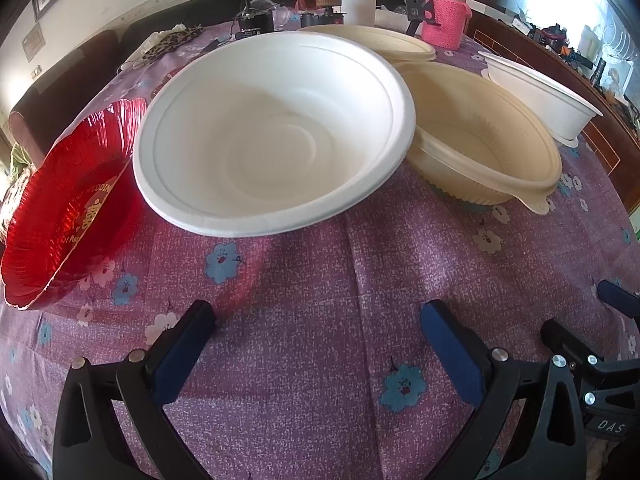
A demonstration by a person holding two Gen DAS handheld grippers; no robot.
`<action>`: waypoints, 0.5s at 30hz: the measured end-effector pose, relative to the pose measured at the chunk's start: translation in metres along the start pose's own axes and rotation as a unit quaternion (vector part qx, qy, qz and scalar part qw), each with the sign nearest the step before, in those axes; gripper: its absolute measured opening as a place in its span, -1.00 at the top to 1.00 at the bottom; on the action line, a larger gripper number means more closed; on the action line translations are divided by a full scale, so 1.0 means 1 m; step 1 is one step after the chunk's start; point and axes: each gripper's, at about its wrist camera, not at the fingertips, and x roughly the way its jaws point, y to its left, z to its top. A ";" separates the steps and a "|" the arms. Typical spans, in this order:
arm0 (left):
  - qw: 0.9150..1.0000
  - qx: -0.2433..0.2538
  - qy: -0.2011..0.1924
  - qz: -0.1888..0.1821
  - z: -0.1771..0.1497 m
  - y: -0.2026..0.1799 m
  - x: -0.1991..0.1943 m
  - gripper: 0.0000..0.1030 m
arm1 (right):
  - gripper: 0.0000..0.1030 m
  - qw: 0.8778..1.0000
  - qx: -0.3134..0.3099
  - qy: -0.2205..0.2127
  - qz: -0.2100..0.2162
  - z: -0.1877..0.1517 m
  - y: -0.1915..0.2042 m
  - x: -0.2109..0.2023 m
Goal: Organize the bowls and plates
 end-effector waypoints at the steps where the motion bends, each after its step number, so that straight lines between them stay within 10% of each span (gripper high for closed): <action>1: 1.000 0.000 0.000 0.000 0.000 0.000 0.000 -1.00 | -0.99 1.000 0.000 0.001 0.000 -0.001 0.000 -0.001; 15: 1.000 0.000 -0.001 -0.004 -0.005 0.002 -0.002 -1.00 | -0.99 1.000 0.002 -0.026 -0.003 -0.023 0.002 -0.014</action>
